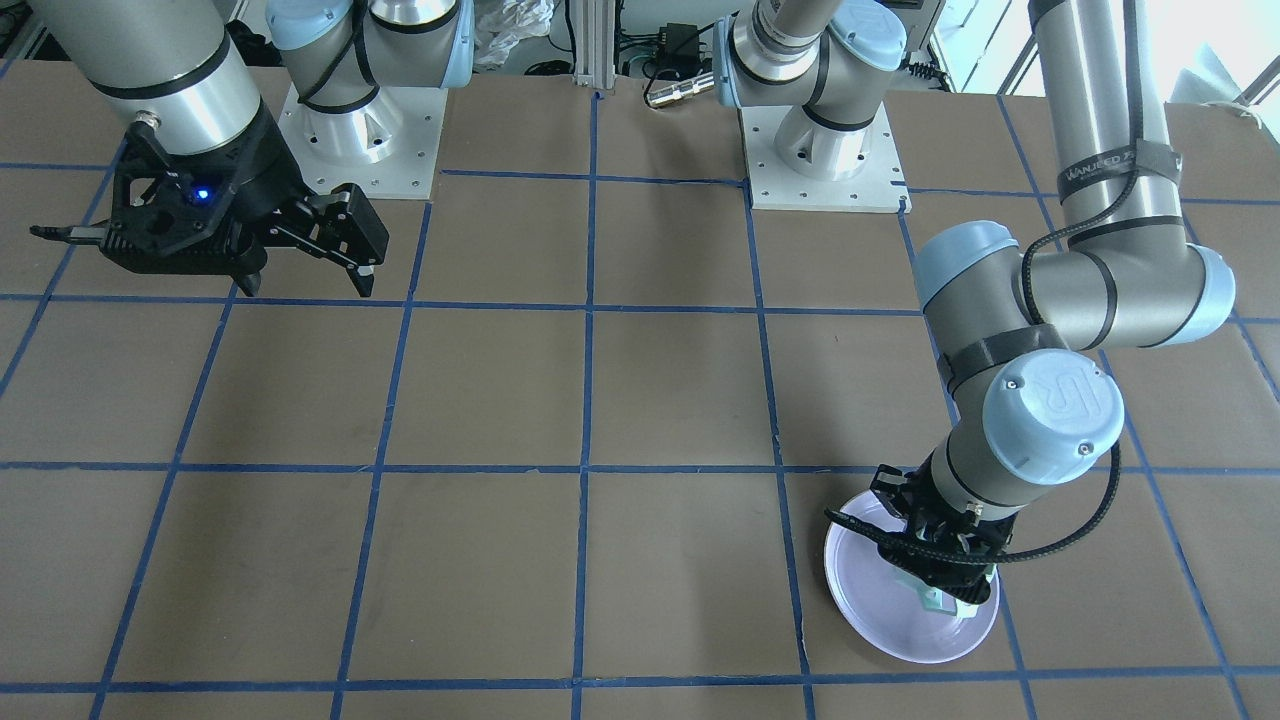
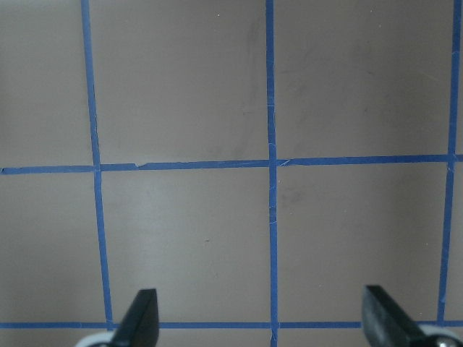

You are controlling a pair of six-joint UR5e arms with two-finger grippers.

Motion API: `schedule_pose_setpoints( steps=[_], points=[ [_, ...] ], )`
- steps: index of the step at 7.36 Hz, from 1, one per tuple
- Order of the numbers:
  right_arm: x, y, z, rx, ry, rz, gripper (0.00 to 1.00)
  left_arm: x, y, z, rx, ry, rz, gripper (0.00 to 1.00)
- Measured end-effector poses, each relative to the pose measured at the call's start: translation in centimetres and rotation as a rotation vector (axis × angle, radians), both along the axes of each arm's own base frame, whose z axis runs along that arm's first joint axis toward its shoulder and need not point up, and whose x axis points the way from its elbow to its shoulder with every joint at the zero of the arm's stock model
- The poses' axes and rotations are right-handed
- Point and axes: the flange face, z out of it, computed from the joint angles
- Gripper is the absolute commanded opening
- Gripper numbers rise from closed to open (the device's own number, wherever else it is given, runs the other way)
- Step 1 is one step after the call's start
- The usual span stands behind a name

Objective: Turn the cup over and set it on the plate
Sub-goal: 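Carry the upright cup with the left gripper over the white plate, then lower the cup onto the plate and open the left gripper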

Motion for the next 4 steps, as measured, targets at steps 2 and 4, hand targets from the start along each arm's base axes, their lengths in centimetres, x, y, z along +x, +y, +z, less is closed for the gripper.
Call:
schedule_pose_setpoints(
  steps=[2,4],
  points=[
    [0.0,0.0,0.0,0.000,0.000,0.000,1.00,-0.3,-0.1,-1.2,0.018,-0.004,-0.007,0.00],
    [0.0,0.0,0.0,0.000,0.000,0.000,1.00,-0.3,-0.2,-2.4,0.036,-0.005,-0.008,0.00]
  ],
)
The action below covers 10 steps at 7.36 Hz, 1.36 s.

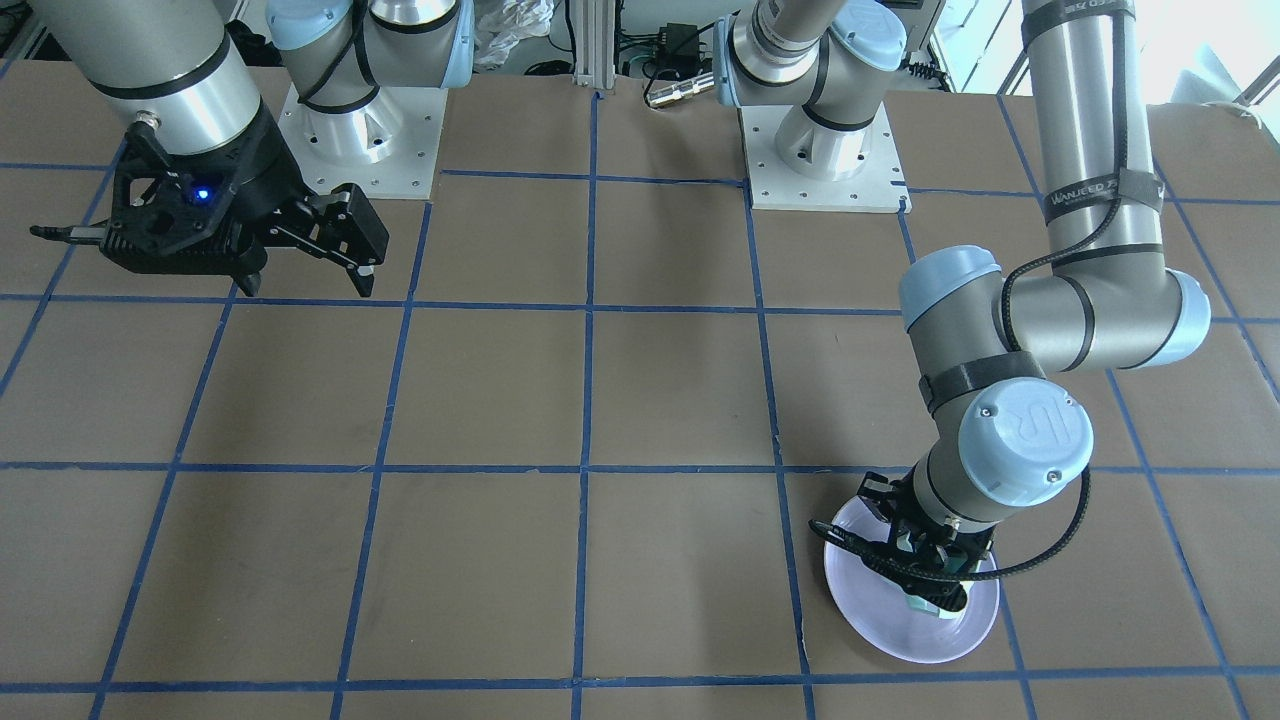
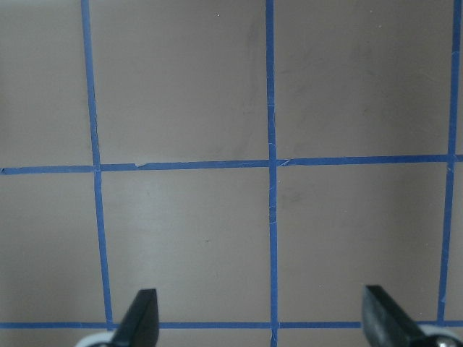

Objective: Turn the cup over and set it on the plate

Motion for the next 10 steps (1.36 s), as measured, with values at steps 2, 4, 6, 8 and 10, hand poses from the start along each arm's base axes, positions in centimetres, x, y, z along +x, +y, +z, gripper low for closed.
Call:
schedule_pose_setpoints(
  steps=[2,4,6,8,10],
  points=[
    [0.0,0.0,0.0,0.000,0.000,0.000,1.00,0.0,0.0,-0.8,0.012,0.002,0.001,0.99],
    [0.0,0.0,0.0,0.000,0.000,0.000,1.00,0.0,0.1,-0.8,0.013,0.004,0.002,1.00],
    [0.0,0.0,0.0,0.000,0.000,0.000,1.00,-0.3,0.4,1.3,-0.006,0.001,-0.002,1.00],
    [0.0,0.0,0.0,0.000,0.000,0.000,1.00,-0.7,1.7,5.8,-0.032,0.004,-0.005,1.00],
    [0.0,0.0,0.0,0.000,0.000,0.000,1.00,-1.1,4.5,11.6,-0.035,0.024,0.022,1.00]
  ],
)
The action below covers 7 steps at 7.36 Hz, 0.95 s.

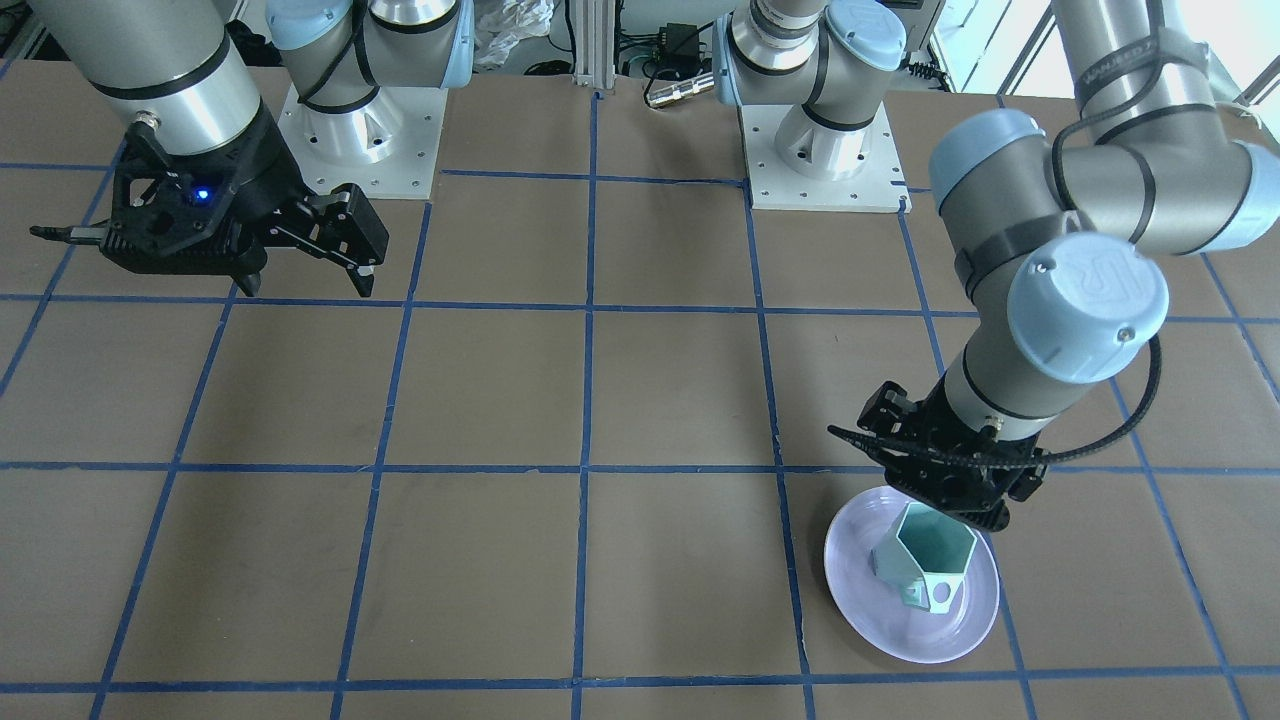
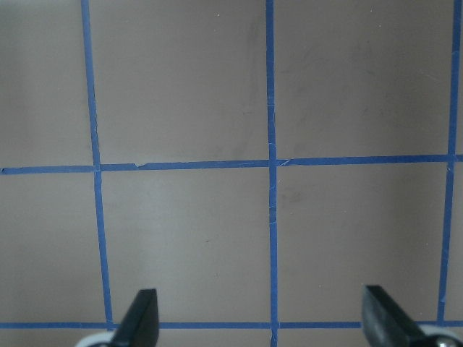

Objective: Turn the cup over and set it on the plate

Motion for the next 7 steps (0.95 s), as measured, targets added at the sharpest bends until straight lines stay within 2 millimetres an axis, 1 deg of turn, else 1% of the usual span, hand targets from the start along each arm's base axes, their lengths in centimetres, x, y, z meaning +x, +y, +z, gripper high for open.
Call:
schedule_pose_setpoints(
  steps=[2,4,5,7],
  points=[
    [0.0,0.0,0.0,0.000,0.000,0.000,1.00,-0.8,3.6,5.3,-0.006,0.042,0.118,1.00],
    [0.0,0.0,0.0,0.000,0.000,0.000,1.00,-1.8,7.1,9.5,-0.026,0.086,0.299,1.00],
    [0.0,0.0,0.0,0.000,0.000,0.000,1.00,-2.5,8.7,11.1,-0.043,0.096,0.386,1.00],
    [0.0,0.0,0.0,0.000,0.000,0.000,1.00,-4.2,11.2,13.2,-0.076,0.107,0.457,1.00]
  ],
)
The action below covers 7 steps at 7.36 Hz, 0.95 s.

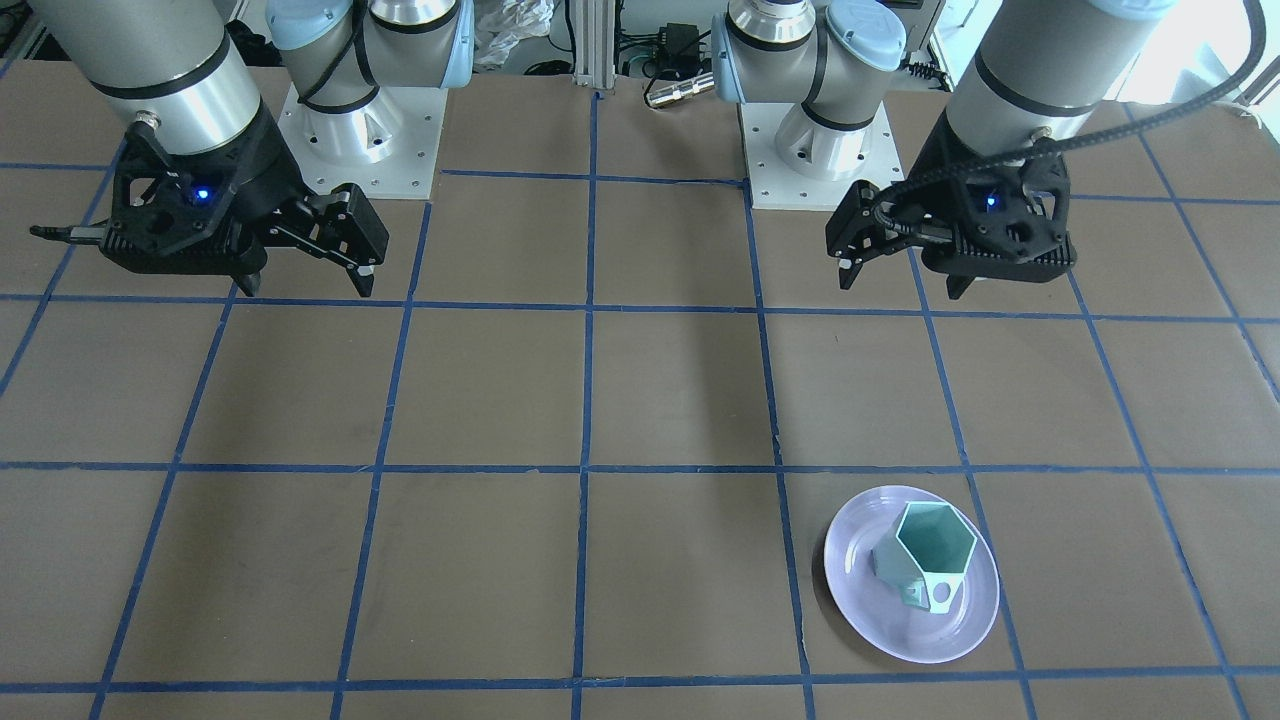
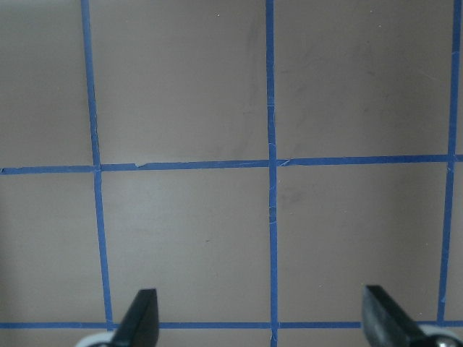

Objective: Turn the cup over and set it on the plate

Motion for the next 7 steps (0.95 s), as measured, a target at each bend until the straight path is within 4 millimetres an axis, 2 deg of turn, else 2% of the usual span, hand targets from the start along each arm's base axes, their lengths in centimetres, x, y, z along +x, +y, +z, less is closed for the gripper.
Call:
schedule_pose_setpoints(
  steps=[3,5,7],
  points=[
    [0.0,0.0,0.0,0.000,0.000,0.000,1.00,-1.1,2.5,1.3,-0.023,0.021,0.134,1.00],
    [0.0,0.0,0.0,0.000,0.000,0.000,1.00,-1.9,3.2,1.4,-0.021,0.024,0.142,1.00],
    [0.0,0.0,0.0,0.000,0.000,0.000,1.00,-2.2,3.0,1.3,-0.006,0.019,0.168,1.00]
  ],
)
